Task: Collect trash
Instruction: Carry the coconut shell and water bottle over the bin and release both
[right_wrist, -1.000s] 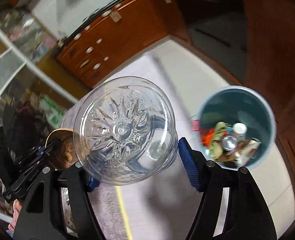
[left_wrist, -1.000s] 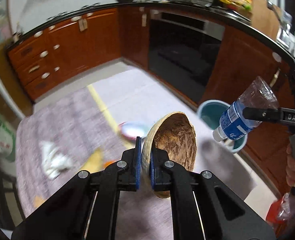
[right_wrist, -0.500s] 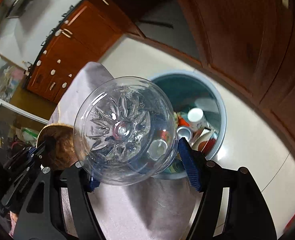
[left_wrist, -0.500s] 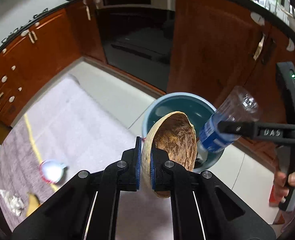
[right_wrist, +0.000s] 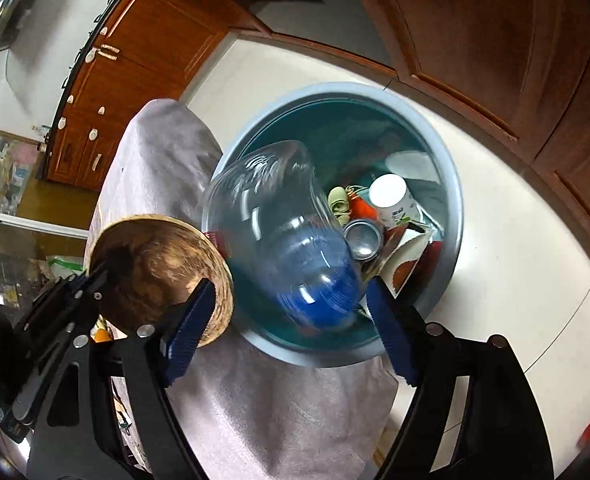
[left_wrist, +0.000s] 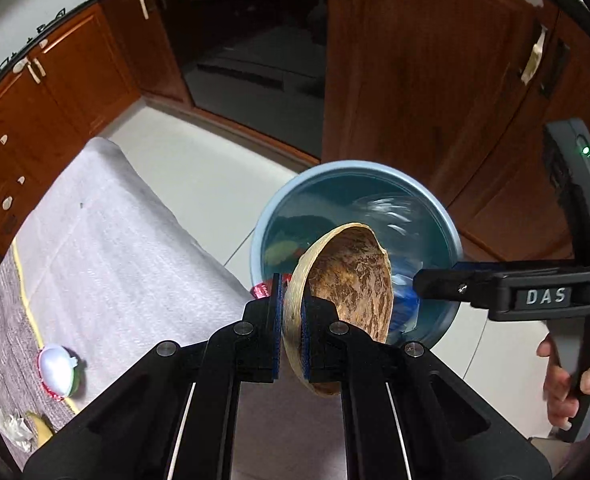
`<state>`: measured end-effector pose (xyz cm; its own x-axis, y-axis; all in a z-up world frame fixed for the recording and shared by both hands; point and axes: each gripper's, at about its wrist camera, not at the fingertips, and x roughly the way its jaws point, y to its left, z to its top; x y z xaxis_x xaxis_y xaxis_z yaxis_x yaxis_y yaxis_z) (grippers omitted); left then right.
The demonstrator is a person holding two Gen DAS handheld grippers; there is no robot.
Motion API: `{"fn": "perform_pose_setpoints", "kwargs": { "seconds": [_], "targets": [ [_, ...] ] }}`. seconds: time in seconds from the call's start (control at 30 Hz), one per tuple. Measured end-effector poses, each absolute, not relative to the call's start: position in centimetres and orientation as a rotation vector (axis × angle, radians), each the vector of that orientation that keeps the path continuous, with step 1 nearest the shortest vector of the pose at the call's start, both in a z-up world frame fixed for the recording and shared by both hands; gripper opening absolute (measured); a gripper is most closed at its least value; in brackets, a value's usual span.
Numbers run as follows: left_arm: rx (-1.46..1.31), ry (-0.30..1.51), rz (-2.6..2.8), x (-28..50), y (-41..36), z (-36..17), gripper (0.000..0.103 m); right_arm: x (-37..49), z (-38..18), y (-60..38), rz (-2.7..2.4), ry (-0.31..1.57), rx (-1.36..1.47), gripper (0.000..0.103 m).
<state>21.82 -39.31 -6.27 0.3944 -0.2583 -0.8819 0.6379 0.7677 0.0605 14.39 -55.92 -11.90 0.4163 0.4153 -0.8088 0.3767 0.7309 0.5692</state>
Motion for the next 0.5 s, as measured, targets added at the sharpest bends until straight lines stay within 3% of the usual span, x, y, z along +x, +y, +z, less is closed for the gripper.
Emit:
{"fn": "perform_pose_setpoints", "kwargs": {
  "seconds": [0.4,0.5],
  "targets": [
    [0.458,1.049,-0.586,23.1,-40.9,-8.2,0.008,13.9,-12.1,-56.5,-0.019,1.192,0.775,0.079],
    [0.460,1.061,-0.569,22.7,-41.3,-8.5,0.013,13.7,-12.2,-56.8,-0.031,1.196,0.776,0.080]
  ]
}}
